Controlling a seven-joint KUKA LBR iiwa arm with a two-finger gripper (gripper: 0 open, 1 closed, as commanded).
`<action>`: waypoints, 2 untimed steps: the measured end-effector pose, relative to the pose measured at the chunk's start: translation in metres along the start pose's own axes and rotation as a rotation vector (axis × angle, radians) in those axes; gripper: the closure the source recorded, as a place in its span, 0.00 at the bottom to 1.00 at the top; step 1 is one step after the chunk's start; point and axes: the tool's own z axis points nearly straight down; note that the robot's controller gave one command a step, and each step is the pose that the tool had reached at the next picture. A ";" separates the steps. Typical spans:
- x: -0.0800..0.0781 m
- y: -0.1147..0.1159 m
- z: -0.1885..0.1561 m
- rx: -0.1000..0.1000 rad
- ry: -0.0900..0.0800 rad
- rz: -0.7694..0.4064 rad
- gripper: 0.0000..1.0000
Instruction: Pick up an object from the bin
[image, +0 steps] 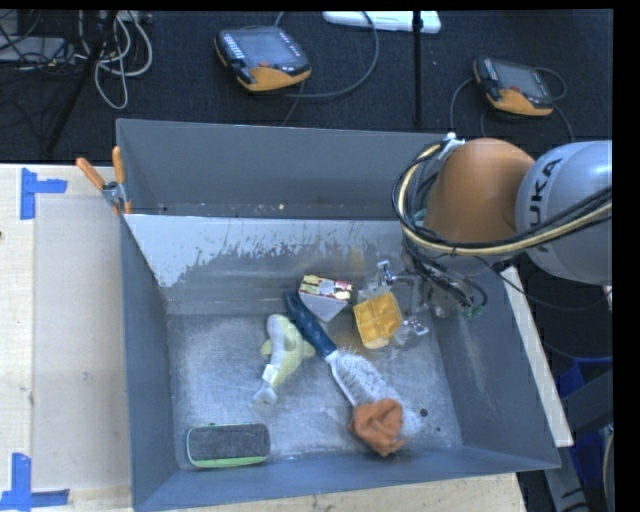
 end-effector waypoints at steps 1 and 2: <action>-0.003 0.004 -0.069 0.002 -0.004 -0.028 1.00; 0.001 -0.014 -0.033 0.007 -0.016 0.002 1.00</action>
Offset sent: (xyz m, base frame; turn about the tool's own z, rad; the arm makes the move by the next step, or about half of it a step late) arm -0.0005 -0.0407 -0.0472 0.0598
